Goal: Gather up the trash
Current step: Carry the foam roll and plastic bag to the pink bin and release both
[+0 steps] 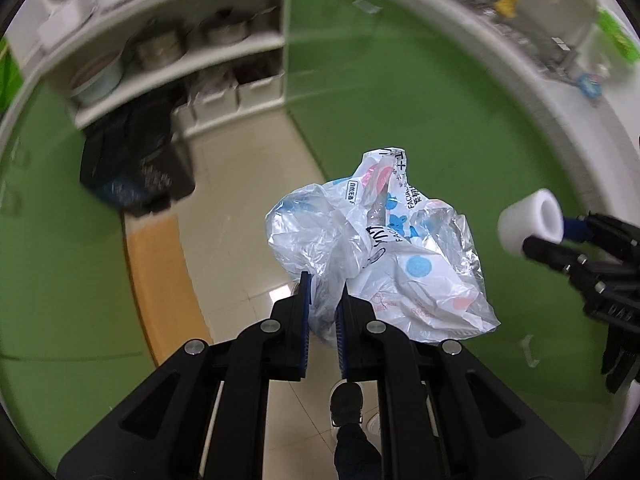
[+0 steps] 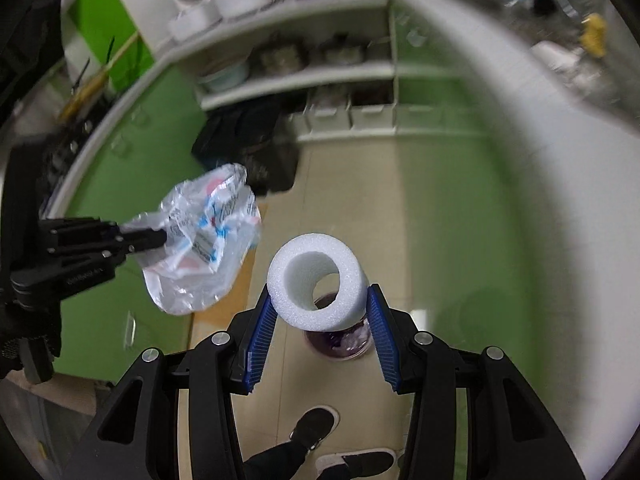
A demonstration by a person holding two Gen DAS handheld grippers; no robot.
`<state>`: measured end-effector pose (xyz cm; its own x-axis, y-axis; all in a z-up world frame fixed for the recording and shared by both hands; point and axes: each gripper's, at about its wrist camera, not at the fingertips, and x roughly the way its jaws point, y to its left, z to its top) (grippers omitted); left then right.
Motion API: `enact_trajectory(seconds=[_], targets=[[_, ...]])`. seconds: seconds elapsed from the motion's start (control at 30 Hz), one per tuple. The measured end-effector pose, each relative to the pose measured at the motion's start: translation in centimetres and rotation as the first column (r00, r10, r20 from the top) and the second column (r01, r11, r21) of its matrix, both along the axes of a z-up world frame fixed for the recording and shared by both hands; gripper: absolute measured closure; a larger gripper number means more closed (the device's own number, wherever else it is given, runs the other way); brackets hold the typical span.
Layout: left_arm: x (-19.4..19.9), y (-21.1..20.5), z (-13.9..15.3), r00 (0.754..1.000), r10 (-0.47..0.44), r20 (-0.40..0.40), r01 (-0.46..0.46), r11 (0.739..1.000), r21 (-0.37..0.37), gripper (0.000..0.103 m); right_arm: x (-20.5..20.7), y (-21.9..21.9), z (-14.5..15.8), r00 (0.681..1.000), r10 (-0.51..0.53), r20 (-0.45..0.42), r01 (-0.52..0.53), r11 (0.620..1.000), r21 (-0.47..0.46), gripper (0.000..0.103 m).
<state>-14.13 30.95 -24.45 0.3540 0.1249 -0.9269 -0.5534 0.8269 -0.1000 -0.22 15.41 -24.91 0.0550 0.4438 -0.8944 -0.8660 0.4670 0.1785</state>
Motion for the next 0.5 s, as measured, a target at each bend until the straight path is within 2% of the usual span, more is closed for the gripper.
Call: enact_trajectory(seconds=[0.27,0.4,0.5], targets=[[-2.9,3.6,-14.6,0.994,0.100,-0.051,-0.103,0.993,-0.062,0.093,-1.2,4.2,-17.4,0.995,0.060,-0.077,-0.068,0.993,-0.099,0.058],[-3.4,4.5,-19.8,0.990,0.129,-0.062,-0.134,0.988,-0.081,0.093,-1.0,5.2,-24.7,0.993,0.070,-0.096,-0.082,0.989,-0.127,0.058],[-3.5,5.2,-23.6,0.987,0.145,-0.065,-0.150,0.984,-0.093,0.093,-0.9,6.2,-29.1,0.991,0.084,-0.101,-0.098,0.985,-0.142,0.058]])
